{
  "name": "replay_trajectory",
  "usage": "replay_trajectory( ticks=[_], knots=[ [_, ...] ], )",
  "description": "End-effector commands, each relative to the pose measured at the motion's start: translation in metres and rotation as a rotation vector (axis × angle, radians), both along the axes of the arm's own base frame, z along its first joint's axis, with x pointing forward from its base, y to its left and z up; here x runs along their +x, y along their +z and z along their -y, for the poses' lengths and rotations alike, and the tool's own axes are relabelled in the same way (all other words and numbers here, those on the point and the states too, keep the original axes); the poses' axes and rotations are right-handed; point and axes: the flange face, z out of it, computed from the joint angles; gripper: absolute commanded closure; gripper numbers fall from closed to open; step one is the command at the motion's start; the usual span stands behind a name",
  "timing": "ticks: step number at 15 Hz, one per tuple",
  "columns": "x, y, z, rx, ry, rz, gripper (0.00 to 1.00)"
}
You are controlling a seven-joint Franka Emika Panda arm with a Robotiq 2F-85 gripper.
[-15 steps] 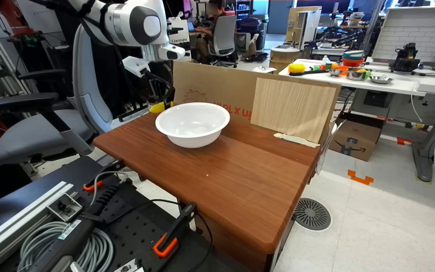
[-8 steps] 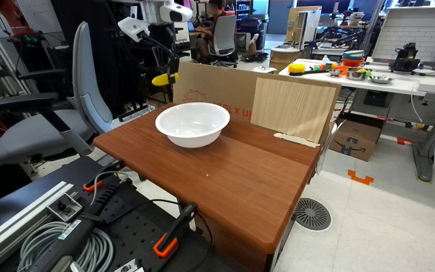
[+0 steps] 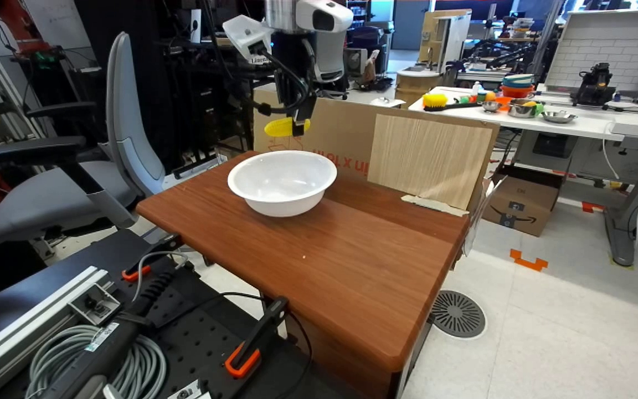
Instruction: Pick the yellow object and put it in the bowl
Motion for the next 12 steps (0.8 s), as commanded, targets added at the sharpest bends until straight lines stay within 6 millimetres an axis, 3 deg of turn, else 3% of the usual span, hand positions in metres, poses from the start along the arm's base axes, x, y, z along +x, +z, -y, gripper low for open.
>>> replay_trajectory(
  ticks=[1, 7, 8, 9, 12],
  knots=[
    [0.003, -0.034, 0.009, 0.015, 0.006, -0.082, 0.92],
    [0.003, -0.077, -0.008, 0.016, 0.025, -0.169, 0.92],
    [0.002, -0.084, -0.008, 0.015, 0.023, -0.19, 0.56],
    [0.001, -0.089, -0.007, 0.012, 0.025, -0.21, 0.44],
    [-0.008, -0.082, -0.014, 0.011, 0.061, -0.248, 0.24]
  ],
)
